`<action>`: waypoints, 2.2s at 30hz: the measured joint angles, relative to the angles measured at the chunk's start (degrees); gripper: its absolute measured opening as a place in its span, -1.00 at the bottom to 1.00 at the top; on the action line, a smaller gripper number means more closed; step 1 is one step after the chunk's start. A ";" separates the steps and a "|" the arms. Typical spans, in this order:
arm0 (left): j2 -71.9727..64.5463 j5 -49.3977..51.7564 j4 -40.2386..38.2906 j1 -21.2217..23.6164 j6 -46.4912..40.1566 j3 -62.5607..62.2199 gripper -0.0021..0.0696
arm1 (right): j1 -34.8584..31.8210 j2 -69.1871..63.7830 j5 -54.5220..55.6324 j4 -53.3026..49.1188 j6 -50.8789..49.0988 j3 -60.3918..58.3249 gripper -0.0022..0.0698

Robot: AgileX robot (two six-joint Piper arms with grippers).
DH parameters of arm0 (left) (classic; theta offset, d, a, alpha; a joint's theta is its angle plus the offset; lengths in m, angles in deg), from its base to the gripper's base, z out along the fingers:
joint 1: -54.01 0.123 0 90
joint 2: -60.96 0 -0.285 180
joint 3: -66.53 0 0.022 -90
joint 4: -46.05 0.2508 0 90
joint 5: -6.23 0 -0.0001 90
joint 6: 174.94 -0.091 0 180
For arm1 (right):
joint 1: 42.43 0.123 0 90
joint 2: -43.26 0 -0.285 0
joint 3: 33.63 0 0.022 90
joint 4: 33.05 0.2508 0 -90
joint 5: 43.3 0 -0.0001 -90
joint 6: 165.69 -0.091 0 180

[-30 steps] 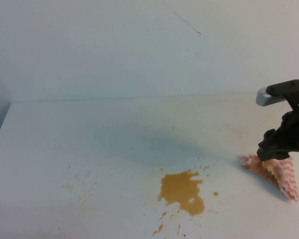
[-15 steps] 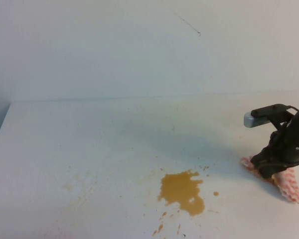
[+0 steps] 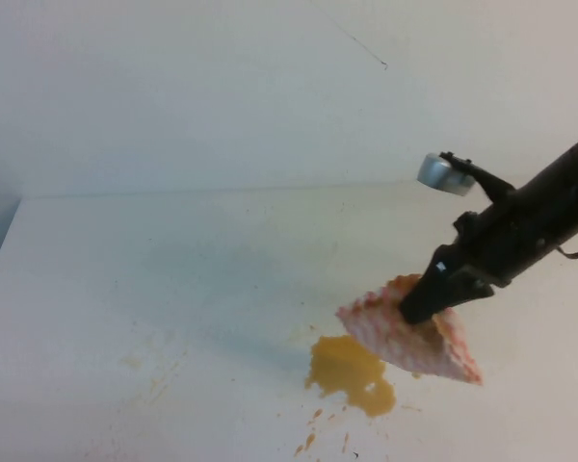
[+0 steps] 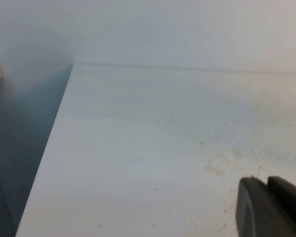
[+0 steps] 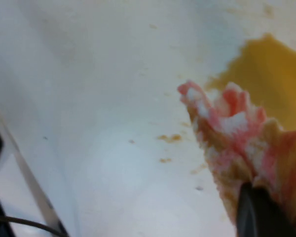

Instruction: Wipe the table

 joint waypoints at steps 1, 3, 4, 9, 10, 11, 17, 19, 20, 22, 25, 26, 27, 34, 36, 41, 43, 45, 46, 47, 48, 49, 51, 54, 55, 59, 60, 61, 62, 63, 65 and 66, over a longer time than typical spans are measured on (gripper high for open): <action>0.00 0.00 0.00 0.00 0.00 0.00 -0.94 | 1.25 0.10 -0.47 1.87 0.09 0.13 -0.86; 0.00 0.00 0.00 0.00 0.00 0.00 -0.94 | 4.18 0.14 -0.88 3.28 0.09 0.25 -0.86; 0.00 0.00 0.00 0.00 0.00 0.00 -0.94 | 6.08 0.14 -0.88 3.40 0.09 0.36 -0.87; 0.00 0.00 0.00 0.00 0.00 0.00 -0.94 | 16.02 -0.47 -1.10 3.84 0.96 0.36 -0.87; 0.00 0.00 0.00 0.00 0.00 0.00 -0.94 | 17.89 -0.77 -1.10 3.67 1.12 0.36 -0.87; 0.00 0.00 0.00 0.00 0.00 0.00 -0.94 | 19.49 -1.03 -1.10 3.26 1.12 0.36 -0.87; 0.00 0.00 0.00 0.00 0.00 0.00 -0.94 | 22.85 -2.00 3.56 -3.77 -0.14 0.36 -0.73; 0.00 0.00 0.00 0.00 0.00 0.00 -0.94 | 22.85 -2.13 5.24 -6.78 -1.64 0.36 -0.52; 0.00 0.00 0.00 0.00 0.00 0.00 -0.94 | 22.85 -2.25 6.26 -8.26 -2.62 0.36 -0.38; 0.00 0.00 0.00 0.00 0.00 0.00 -0.94 | 22.85 -2.25 8.25 -10.36 -3.72 0.36 -0.15; 0.00 0.00 0.00 0.00 0.00 0.00 -0.94 | 22.85 -2.25 11.51 -11.56 -4.48 0.36 0.07; 0.00 0.00 0.00 0.00 0.00 0.00 -0.94 | 22.85 -2.25 12.70 -11.92 -4.61 0.48 0.11; 0.00 0.00 0.00 0.00 0.00 0.00 -0.94 | 22.85 -2.25 13.50 -12.42 -4.74 0.75 0.13; 0.00 0.00 0.00 0.00 0.00 0.00 -0.94 | 22.85 -2.25 15.59 -21.04 -9.58 7.83 0.20; 0.00 0.00 0.00 0.00 0.00 0.00 -0.94 | 22.85 -2.25 14.60 -24.07 -12.18 10.98 0.21; 0.00 0.00 0.00 0.00 0.00 0.00 -0.94 | 24.20 -2.25 7.92 -26.56 -12.08 15.28 0.10; 0.00 0.00 0.00 0.00 0.00 0.00 -0.94 | 26.14 -2.49 4.47 -28.95 -11.94 15.32 -0.09; 0.00 0.00 0.00 0.00 0.00 0.00 -0.94 | 28.38 -3.16 2.16 -30.83 -11.94 15.32 -0.44; 0.00 0.00 0.00 0.00 0.00 0.00 -0.94 | 29.46 -3.70 1.43 -30.99 -11.94 15.32 -0.61; 0.00 0.00 0.00 0.00 0.00 0.00 -0.94 | 30.48 -4.34 1.12 -30.99 -12.05 15.32 -0.72; 0.00 0.00 0.00 0.00 0.00 0.00 -0.94 | 31.32 -4.89 1.13 -30.62 -12.16 15.32 -0.78; 0.00 0.00 0.00 0.00 0.00 0.00 -0.94 | 32.03 -5.65 1.10 -30.20 -12.39 15.32 -0.83; 0.00 0.00 0.00 0.00 0.00 0.00 -0.94 | 33.04 -7.08 1.10 -29.60 -12.77 15.32 -0.88; 0.00 0.00 0.00 0.00 0.00 0.00 -0.94 | 34.02 -9.76 1.21 -29.57 -13.71 15.32 -0.91; 0.00 0.00 0.00 0.00 0.00 0.00 -0.94 | 34.17 -10.71 1.46 -29.57 -14.08 15.41 -0.92; 0.00 0.00 0.00 0.00 0.00 0.00 -0.94 | 34.26 -13.82 2.04 -29.90 -14.47 15.41 -0.92; 0.00 0.00 0.00 0.00 0.00 0.00 -0.94 | 34.26 -14.40 2.04 -30.32 -14.65 15.41 -0.92; 0.00 0.00 0.00 0.00 0.00 0.00 -0.94 | 34.26 -15.12 2.14 -30.87 -14.94 15.41 -0.92; 0.00 0.00 0.00 0.00 0.00 0.00 -0.94 | 34.26 -15.84 2.27 -31.64 -15.20 15.41 -0.92; 0.00 0.00 0.00 0.00 0.00 0.00 -0.94 | 34.26 -16.56 2.45 -32.21 -15.35 15.41 -0.92; 0.00 0.00 0.00 0.00 0.00 0.00 -0.94 | 34.26 -17.00 2.67 -32.70 -15.60 15.92 -0.93; 0.00 0.00 0.00 0.00 0.00 0.00 -0.94 | 34.15 -17.05 2.67 -32.70 -15.60 16.07 -0.93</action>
